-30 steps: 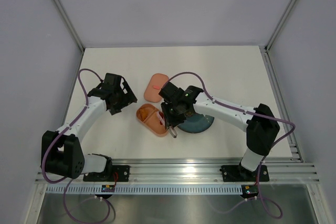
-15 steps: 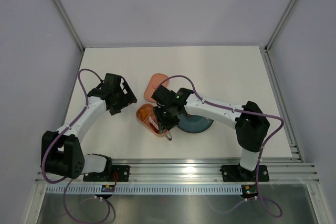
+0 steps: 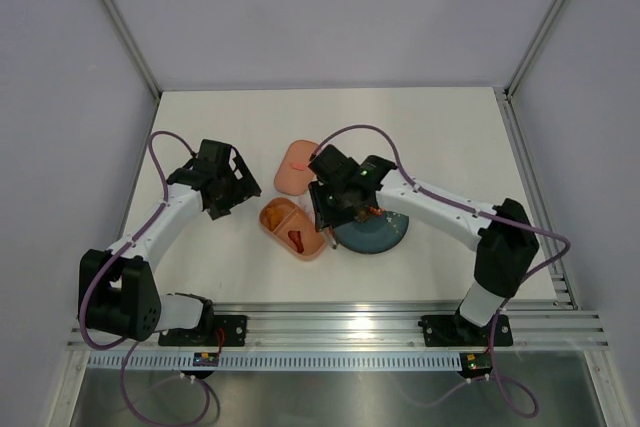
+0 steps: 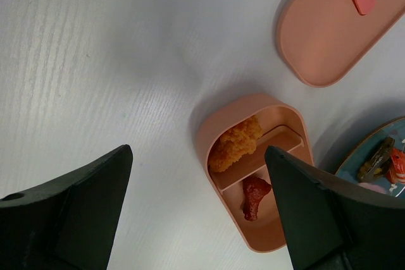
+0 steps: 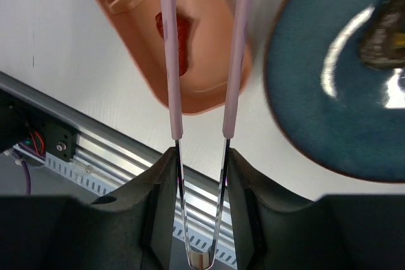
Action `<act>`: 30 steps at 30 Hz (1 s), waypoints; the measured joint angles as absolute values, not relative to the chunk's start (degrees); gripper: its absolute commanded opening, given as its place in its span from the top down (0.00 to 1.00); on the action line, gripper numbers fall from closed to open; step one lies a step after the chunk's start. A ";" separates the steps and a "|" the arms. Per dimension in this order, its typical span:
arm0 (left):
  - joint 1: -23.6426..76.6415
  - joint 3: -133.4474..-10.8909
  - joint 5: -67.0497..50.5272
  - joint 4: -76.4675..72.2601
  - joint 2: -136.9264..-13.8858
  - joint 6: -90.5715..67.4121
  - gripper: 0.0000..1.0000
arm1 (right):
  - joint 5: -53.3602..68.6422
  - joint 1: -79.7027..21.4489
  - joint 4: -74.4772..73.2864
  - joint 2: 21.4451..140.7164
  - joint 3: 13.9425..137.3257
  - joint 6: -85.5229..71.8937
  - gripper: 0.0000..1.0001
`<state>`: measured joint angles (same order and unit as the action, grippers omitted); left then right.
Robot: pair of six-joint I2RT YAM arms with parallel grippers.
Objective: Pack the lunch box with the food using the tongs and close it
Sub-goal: Place the fake food in the packing box, then pick up the fake food from the plate.
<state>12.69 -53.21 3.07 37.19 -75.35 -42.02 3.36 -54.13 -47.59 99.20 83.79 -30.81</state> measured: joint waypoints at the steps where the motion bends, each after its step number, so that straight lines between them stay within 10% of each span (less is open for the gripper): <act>1: 12.69 -53.21 3.09 37.19 -75.35 -42.02 0.10 | 3.01 -52.69 -47.66 97.49 83.07 -30.83 0.59; 30: 12.69 -52.71 3.07 37.19 -74.91 -42.04 0.10 | 2.66 -39.20 -50.37 87.66 66.72 -30.50 0.59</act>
